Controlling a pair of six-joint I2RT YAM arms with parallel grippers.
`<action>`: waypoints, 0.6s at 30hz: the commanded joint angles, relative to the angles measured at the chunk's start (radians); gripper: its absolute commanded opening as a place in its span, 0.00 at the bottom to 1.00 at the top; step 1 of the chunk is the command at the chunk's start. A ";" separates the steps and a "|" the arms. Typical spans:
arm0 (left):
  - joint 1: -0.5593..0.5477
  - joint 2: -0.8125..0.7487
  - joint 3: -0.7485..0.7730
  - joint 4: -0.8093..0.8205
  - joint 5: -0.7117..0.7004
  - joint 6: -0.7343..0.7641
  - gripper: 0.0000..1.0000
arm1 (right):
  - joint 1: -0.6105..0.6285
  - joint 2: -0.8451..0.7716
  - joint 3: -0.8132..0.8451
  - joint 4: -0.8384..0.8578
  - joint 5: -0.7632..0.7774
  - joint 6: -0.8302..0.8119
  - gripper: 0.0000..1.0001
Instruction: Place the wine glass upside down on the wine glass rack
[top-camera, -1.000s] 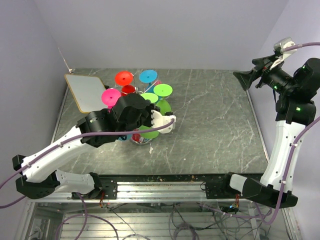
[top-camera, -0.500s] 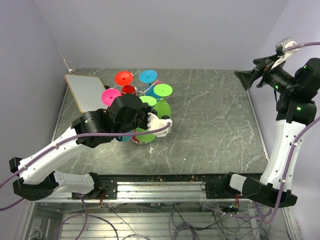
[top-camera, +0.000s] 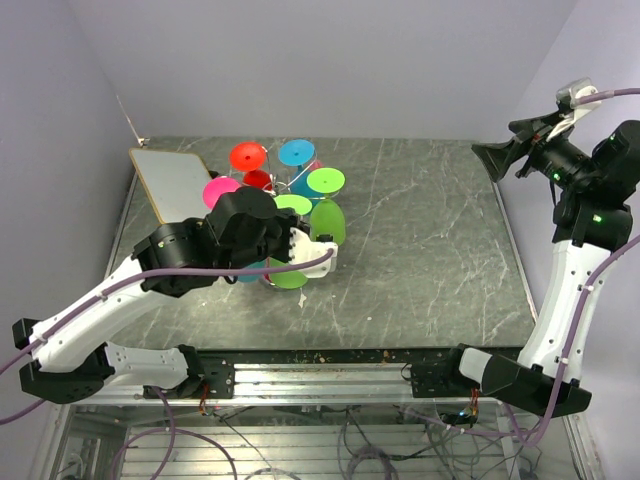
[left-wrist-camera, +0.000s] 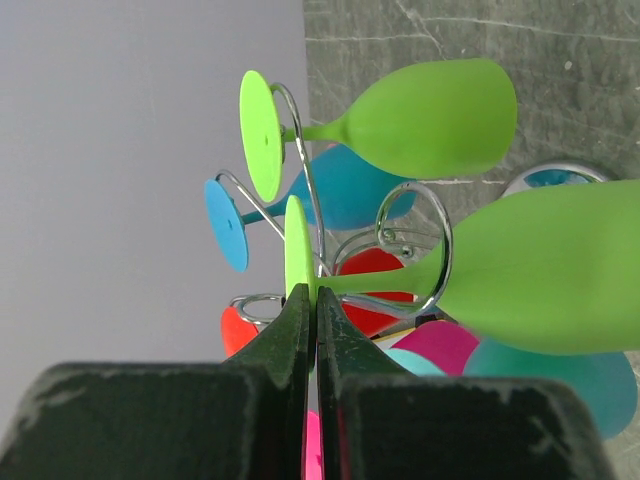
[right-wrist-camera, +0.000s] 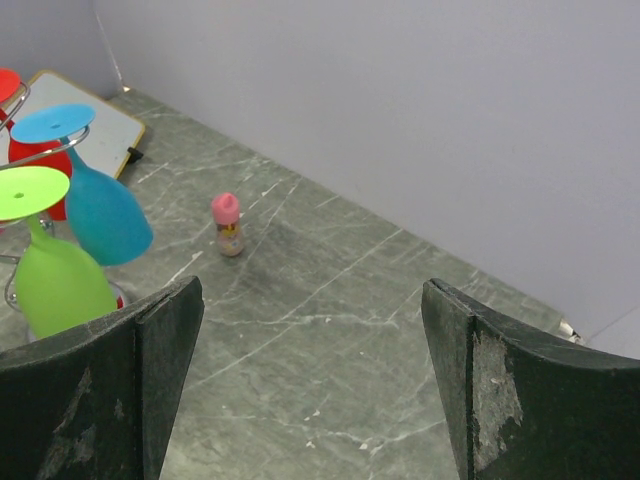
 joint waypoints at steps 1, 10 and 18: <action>0.009 -0.030 0.049 -0.017 0.026 0.015 0.07 | -0.023 -0.014 -0.013 0.046 -0.032 0.038 0.90; 0.009 -0.030 0.071 -0.041 0.084 0.015 0.07 | -0.029 0.022 0.052 0.017 -0.013 0.008 0.90; 0.009 -0.029 0.082 -0.045 0.132 -0.010 0.07 | -0.029 0.039 0.034 -0.004 0.010 -0.033 0.90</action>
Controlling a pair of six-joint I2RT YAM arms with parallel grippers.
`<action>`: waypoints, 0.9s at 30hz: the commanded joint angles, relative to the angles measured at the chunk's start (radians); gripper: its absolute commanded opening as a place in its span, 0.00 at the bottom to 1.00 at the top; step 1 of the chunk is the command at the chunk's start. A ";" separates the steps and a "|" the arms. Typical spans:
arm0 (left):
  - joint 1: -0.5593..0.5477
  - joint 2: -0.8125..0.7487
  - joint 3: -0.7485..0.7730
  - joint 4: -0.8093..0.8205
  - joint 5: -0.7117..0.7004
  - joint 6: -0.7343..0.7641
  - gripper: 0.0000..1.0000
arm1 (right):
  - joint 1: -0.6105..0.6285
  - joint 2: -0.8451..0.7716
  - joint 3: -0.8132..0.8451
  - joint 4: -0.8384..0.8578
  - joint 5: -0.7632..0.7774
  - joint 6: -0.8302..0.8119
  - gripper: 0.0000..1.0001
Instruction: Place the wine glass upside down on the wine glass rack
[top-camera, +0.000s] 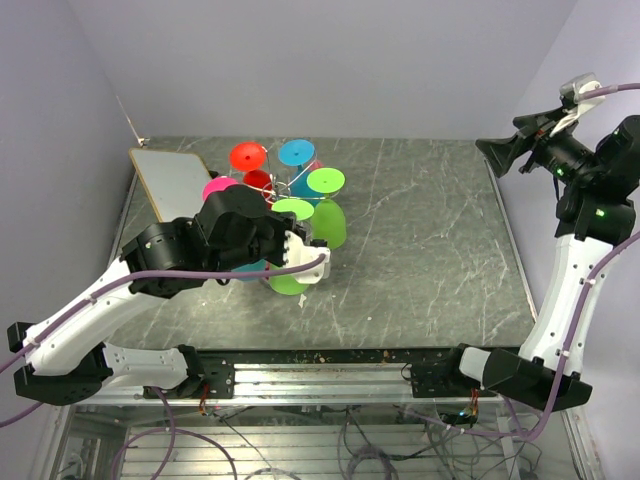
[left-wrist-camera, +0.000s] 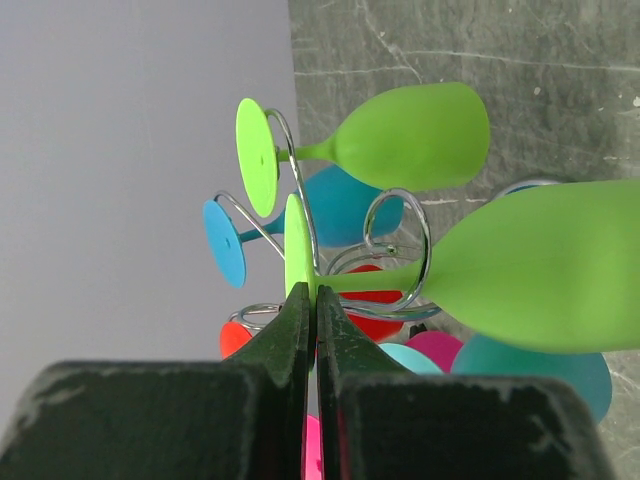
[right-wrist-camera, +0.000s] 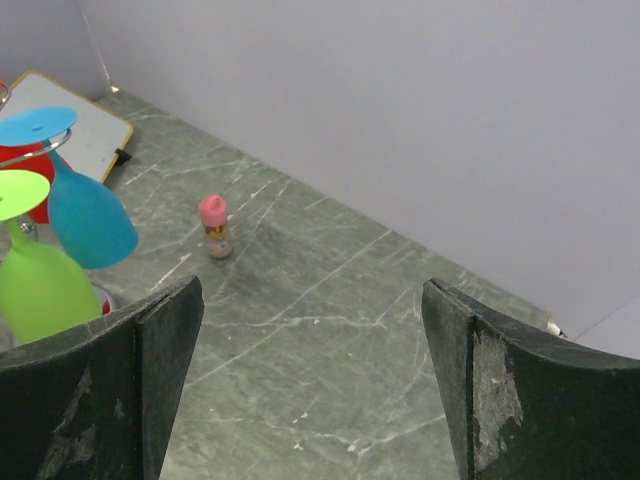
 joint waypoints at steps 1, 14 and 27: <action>0.007 -0.009 0.046 -0.001 0.056 -0.024 0.07 | -0.008 0.012 0.009 -0.029 0.033 -0.052 0.91; 0.007 0.008 0.053 0.012 0.111 -0.051 0.07 | -0.008 0.048 0.017 -0.195 0.278 -0.195 0.92; 0.005 0.022 0.023 0.041 0.100 -0.066 0.07 | -0.005 0.051 0.019 -0.218 0.279 -0.184 0.92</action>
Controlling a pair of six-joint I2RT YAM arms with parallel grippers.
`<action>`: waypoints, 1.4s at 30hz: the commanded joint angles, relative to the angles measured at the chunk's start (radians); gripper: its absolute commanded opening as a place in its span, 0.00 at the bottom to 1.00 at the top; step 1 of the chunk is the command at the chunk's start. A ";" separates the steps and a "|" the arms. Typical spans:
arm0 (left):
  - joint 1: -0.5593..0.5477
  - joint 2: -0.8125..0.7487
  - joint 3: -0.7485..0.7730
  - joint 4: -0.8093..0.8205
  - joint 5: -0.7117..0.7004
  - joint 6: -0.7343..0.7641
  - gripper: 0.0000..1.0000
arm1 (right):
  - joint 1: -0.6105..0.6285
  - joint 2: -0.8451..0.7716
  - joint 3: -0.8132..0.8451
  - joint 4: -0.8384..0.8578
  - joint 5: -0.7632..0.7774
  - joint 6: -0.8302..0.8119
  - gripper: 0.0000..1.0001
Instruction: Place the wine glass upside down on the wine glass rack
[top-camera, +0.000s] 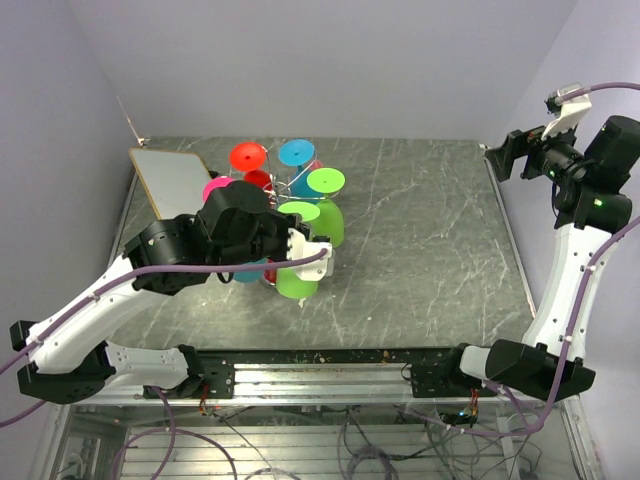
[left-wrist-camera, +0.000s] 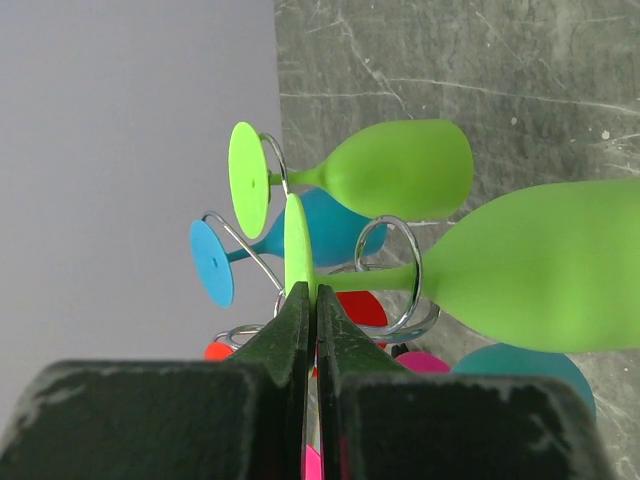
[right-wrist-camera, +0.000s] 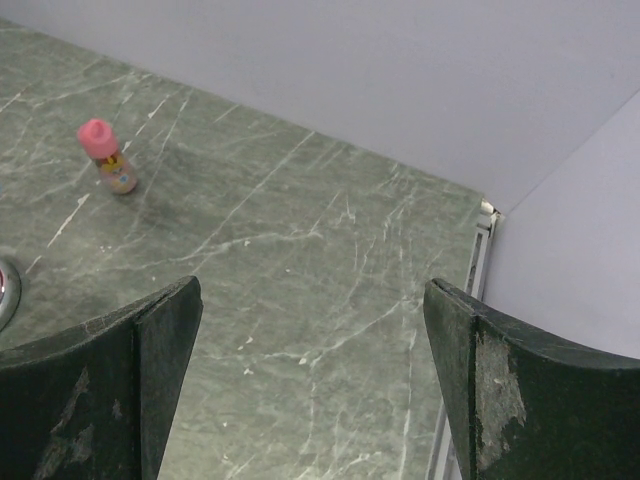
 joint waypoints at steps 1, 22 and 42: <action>0.002 0.004 -0.006 0.044 0.023 -0.026 0.07 | -0.005 0.003 0.022 -0.033 0.024 0.005 0.92; 0.002 0.037 -0.065 0.058 -0.014 -0.034 0.11 | 0.019 0.042 0.001 -0.052 0.009 0.011 0.92; 0.005 0.037 -0.064 0.036 -0.033 -0.056 0.33 | 0.022 0.034 -0.009 -0.051 0.009 0.013 0.92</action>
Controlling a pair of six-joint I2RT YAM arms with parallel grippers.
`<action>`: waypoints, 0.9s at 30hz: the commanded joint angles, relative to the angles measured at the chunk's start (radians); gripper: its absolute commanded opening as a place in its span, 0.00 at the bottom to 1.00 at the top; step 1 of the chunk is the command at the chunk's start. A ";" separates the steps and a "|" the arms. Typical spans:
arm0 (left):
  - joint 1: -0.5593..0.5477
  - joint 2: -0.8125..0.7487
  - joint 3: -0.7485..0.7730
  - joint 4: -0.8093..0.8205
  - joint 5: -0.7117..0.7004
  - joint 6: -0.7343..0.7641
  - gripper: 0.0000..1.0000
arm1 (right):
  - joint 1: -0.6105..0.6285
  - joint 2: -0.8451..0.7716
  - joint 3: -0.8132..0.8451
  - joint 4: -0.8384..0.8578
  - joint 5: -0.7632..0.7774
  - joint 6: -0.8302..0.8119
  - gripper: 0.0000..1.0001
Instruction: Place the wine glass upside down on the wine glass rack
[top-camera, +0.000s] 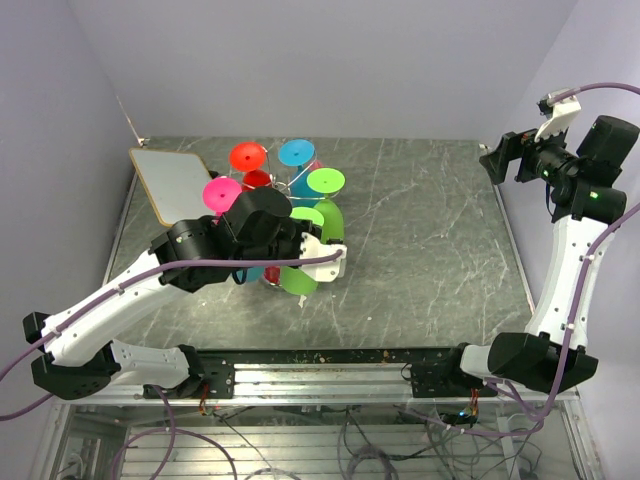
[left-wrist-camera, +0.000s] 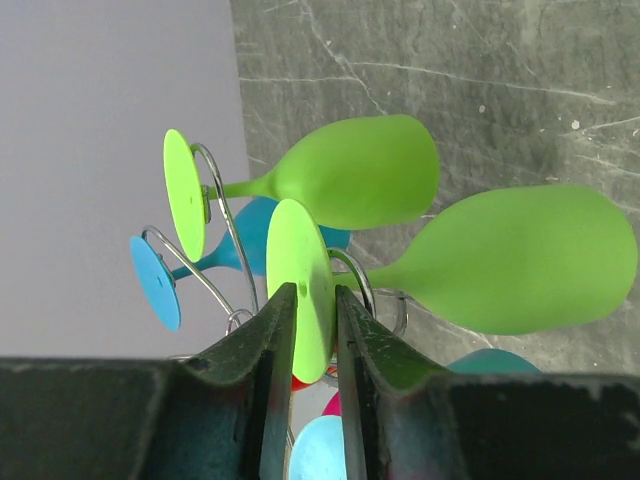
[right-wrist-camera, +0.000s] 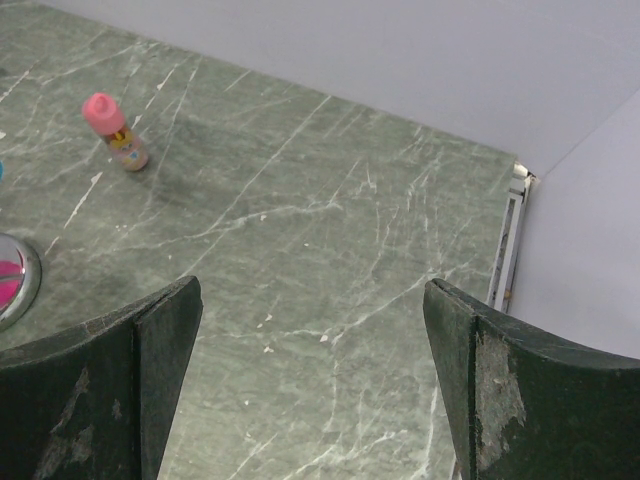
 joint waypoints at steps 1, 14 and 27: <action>0.003 -0.005 0.011 0.012 -0.019 -0.028 0.33 | 0.006 -0.009 -0.002 0.004 -0.009 0.006 0.92; 0.007 -0.019 0.072 -0.029 0.020 -0.046 0.49 | 0.006 -0.009 0.001 -0.004 -0.006 0.008 0.92; 0.011 -0.023 0.127 -0.097 0.095 -0.056 0.57 | 0.006 0.001 0.012 -0.014 -0.004 0.003 0.92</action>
